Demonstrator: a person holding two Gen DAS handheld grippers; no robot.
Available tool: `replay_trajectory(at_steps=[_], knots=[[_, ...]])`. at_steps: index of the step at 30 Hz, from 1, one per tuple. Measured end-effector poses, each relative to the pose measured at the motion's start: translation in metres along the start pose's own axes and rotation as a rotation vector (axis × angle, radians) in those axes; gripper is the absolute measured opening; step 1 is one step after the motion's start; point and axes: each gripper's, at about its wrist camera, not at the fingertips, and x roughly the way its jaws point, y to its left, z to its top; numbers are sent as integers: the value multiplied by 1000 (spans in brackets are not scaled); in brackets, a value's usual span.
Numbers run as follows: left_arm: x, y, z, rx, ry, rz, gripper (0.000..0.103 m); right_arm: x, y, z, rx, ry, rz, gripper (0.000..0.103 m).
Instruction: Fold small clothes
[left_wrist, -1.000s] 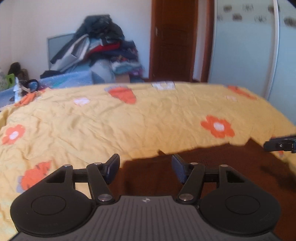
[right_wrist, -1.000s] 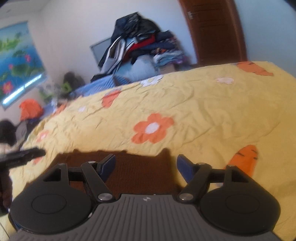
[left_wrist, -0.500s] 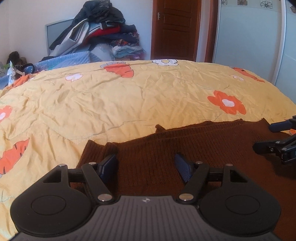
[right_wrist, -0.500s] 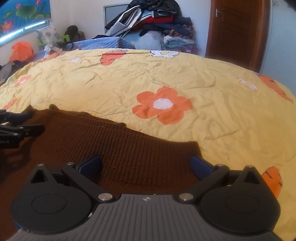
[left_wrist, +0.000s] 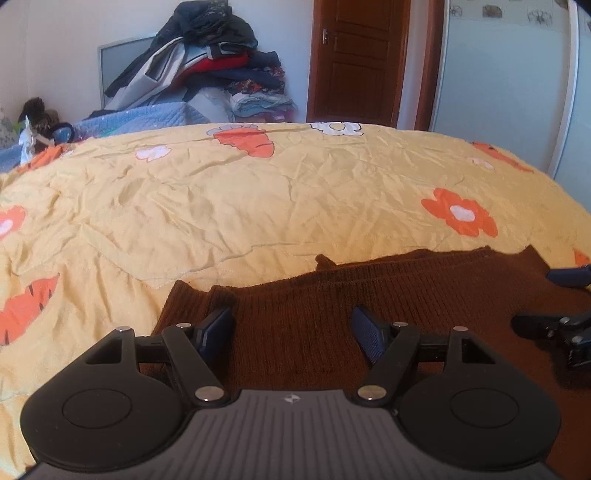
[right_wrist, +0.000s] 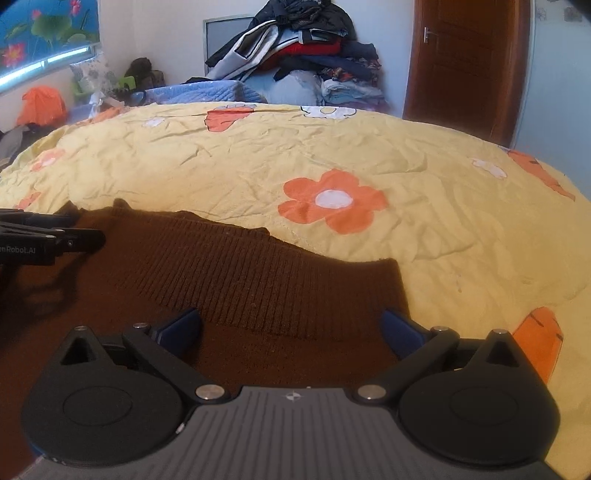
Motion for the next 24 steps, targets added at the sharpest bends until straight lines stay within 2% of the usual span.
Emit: replay_trajectory(at_steps=[2,3,4,7,9,11,13,15,16,17,20,22,23,24], knots=[[-21,3,-3,-31,-46,62,72,-10,-2,-1,25,-8,-20,102],[-44,11,-8,-91,-85,105,71,-23,-2,-2,57,-15,-56,102],[-69,23,-14,-165,-123,96,72,-42,-5,-4,109,-32,-69,103],[-138,73,-49,-426,-157,-72,78,-110,-34,-32,307,-134,88,103],[-167,99,-81,-579,-127,-150,78,-141,-60,-63,468,-122,139,103],[-183,111,-108,-634,-85,-184,78,-154,-83,-95,616,-41,183,103],[-184,115,-124,-628,-15,-227,78,-158,-94,-120,712,33,203,103],[-176,117,-135,-668,48,-286,78,-165,-89,-131,711,29,255,103],[-170,120,-140,-691,77,-332,77,-164,-86,-132,716,53,286,103],[-168,121,-141,-699,71,-360,77,-163,-79,-133,709,64,311,103],[-154,125,-138,-772,159,-481,77,-158,-58,-130,665,116,405,102],[-146,126,-141,-829,202,-548,77,-157,-50,-125,621,125,391,94],[-144,126,-143,-843,212,-565,76,-156,-49,-122,610,132,390,91],[-144,126,-143,-850,216,-570,76,-155,-49,-121,614,140,394,83]])
